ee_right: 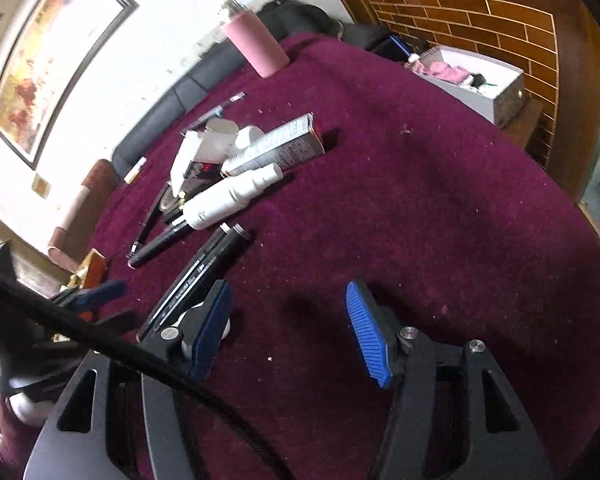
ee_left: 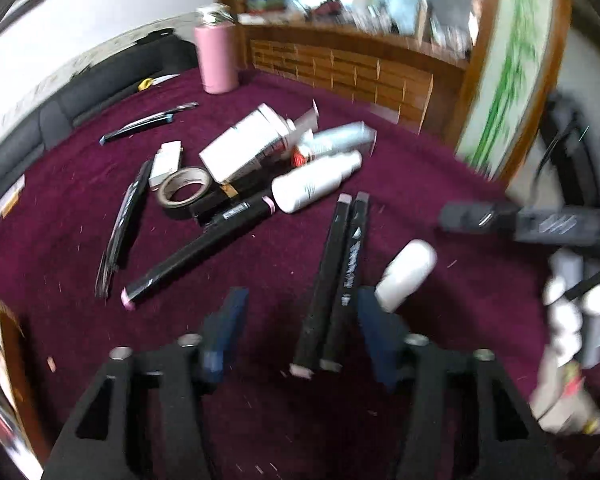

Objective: Organize objects
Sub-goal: 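Move both tools back over the table toward the remaining black markers, then grasp a black marker with the left tool while the right tool grasps another black marker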

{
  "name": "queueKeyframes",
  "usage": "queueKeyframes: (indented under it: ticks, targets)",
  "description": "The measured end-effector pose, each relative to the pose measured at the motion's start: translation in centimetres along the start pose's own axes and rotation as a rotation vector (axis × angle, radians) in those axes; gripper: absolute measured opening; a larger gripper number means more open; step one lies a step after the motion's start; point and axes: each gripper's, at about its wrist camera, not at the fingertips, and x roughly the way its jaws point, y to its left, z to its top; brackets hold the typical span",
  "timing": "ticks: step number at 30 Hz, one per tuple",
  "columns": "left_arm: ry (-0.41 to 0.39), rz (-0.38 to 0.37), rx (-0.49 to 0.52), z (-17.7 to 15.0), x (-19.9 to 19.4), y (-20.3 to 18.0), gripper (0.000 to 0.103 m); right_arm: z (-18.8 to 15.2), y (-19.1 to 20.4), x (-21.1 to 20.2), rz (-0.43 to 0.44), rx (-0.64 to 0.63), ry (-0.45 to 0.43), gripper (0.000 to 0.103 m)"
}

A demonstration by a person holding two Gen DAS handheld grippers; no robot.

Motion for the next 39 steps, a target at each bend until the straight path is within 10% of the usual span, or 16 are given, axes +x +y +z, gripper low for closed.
queueKeyframes:
  ticks: [2,25,39]
  targets:
    - [0.053,0.005,0.028,0.2,1.3,-0.2,0.014,0.0,-0.4,0.0,0.039,0.011,-0.002,0.065]
    - [0.061,-0.132,0.009,2.1,2.2,-1.9,0.015,0.2,-0.4,0.2,0.105,0.000,0.004,0.081]
    - [0.056,0.089,0.144,2.6,4.2,-4.8,0.018,0.1,0.2,0.2,0.079,-0.015,0.007,0.081]
